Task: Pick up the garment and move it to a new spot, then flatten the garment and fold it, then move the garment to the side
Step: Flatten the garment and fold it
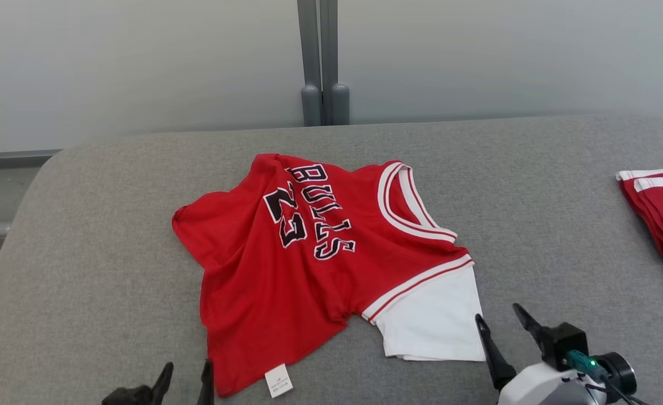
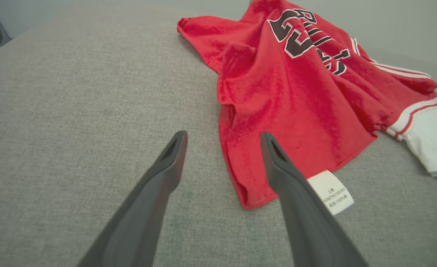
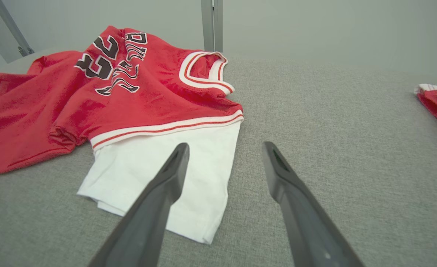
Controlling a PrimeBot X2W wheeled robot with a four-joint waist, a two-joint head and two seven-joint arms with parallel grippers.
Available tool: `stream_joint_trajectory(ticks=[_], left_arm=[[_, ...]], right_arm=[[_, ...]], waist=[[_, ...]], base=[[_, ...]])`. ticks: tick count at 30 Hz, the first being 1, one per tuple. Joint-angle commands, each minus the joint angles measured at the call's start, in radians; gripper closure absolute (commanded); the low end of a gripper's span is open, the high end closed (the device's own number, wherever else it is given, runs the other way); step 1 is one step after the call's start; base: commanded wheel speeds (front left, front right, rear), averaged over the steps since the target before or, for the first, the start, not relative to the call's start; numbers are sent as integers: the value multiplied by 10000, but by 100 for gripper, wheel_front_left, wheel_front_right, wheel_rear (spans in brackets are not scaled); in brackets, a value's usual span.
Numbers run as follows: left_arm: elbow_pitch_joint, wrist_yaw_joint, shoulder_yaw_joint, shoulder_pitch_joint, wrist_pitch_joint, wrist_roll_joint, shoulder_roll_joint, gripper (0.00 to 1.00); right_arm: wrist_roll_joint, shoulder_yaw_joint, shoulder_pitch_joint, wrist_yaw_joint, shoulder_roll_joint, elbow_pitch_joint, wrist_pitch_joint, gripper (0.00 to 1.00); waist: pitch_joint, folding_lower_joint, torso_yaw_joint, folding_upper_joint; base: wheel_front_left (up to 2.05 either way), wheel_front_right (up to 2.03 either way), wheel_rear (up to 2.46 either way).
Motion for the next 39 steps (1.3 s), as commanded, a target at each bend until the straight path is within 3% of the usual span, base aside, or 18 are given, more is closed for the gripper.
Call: stream_joint_trajectory(ticks=[1,7,20,21,22,23,24,27,31,36,39], left_arm=[[54,-23,-212,-212,338,-106,15,0],[367,-22,-694,-572,1660,-757,-86,0],[1461,454,-1020,-1099,2497,-1415,-120,0],[1532,417,-1015,-1105,2472,-1493,-127,44],[1638,357,-1009,-1096,2511,-1654,-137,100],[1706,309,-1084,-1066,2645,-1743,-143,100],[1721,243,-1149,-1035,2679,-1880,-183,100],[1433,152,-1059,-850,2765,-2300,-182,100],[-166,77,-711,-575,3004,-3022,155,100],[-4021,136,-226,-67,3945,-3755,911,100],[-6506,343,42,-528,4847,-3928,1437,100]], right_arm=[[109,161,-293,-1,-135,338,349,0],[146,459,-867,-1,-138,1599,1596,0],[492,1242,-1638,2,132,2653,2047,0],[632,1400,-1653,3,164,2723,2117,0],[841,1631,-1668,18,197,2797,2222,0],[957,1791,-1710,31,183,2774,2177,63],[1325,1869,-1708,29,172,2735,2154,100],[2286,2163,-1703,9,-71,2248,2073,100],[3805,1889,-1596,-5,-787,471,1989,100],[5449,488,-1042,-1,-1801,-3257,2560,100],[6168,-789,-961,0,-2017,-5568,3403,100]], waist=[[78,0,67,0],[416,0,142,0],[1009,0,-72,0],[1009,0,-97,0],[998,0,-125,0],[981,0,-145,0],[937,0,-165,0],[822,0,-266,0],[752,0,-474,0],[767,0,-713,0],[938,0,-808,0]], base=[[0,0,0],[0,0,0],[0,0,0],[0,0,0],[0,0,0],[0,0,0],[0,0,0],[0,0,0],[0,0,0],[0,0,0],[0,0,0]])
